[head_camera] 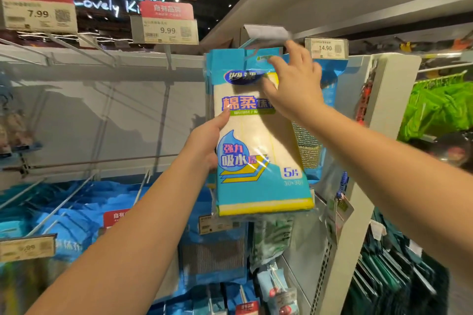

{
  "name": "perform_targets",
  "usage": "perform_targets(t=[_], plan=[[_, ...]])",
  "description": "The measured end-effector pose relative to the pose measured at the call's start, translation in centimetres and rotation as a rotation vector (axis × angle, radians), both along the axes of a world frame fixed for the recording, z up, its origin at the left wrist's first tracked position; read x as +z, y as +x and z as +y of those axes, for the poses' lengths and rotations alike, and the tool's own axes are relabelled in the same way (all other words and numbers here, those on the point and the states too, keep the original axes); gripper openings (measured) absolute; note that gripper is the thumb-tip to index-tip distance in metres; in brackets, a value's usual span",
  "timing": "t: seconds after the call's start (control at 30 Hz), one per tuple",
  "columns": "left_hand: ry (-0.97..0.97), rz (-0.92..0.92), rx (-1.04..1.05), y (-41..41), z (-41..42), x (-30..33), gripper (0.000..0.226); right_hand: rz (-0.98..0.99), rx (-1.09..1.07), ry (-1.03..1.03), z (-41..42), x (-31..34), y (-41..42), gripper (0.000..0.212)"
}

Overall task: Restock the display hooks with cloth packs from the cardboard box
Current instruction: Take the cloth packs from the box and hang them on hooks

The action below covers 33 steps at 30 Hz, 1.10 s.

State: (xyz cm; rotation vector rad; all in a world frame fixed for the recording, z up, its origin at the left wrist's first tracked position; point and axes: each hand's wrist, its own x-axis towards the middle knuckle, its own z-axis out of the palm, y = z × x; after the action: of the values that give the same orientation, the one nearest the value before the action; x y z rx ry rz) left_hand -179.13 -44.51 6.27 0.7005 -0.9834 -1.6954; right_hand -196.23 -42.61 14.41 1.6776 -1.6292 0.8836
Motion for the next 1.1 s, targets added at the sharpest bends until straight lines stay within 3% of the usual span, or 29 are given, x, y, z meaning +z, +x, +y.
perform_targets(t=[0.17, 0.27, 0.63, 0.73, 0.8, 0.97, 1.1], plan=[[0.000, -0.047, 0.095, 0.0, -3.4, -0.9, 0.040, -0.414, 0.144, 0.286, 1.7, -8.8, 0.8, 0.063], [-0.011, -0.075, 0.126, -0.1, -5.2, -1.7, 0.043, -0.542, 0.147, 0.454, 1.0, -11.0, 1.5, 0.069], [-0.170, -0.257, 0.264, 0.1, -12.2, -4.4, 0.043, -0.617, 0.063, 0.474, -7.6, -12.4, 2.9, 0.071], [-0.159, -0.343, 0.281, 0.2, -16.7, -7.7, 0.078, -0.645, 0.060, 0.496, -8.6, -13.2, 3.1, 0.072], [-0.157, -0.408, 0.308, 0.4, -18.2, -9.4, 0.090, -0.620, 0.038, 0.520, -8.6, -14.0, 3.3, 0.074], [-0.078, -0.479, 0.318, 1.2, -10.6, -7.4, 0.064, -0.545, 0.031, 0.565, -6.1, -14.8, 3.6, 0.076], [-0.068, -0.653, 0.368, 2.7, -6.3, -8.0, 0.060, -0.494, 0.054, 0.589, -1.8, -14.9, 3.5, 0.070]])
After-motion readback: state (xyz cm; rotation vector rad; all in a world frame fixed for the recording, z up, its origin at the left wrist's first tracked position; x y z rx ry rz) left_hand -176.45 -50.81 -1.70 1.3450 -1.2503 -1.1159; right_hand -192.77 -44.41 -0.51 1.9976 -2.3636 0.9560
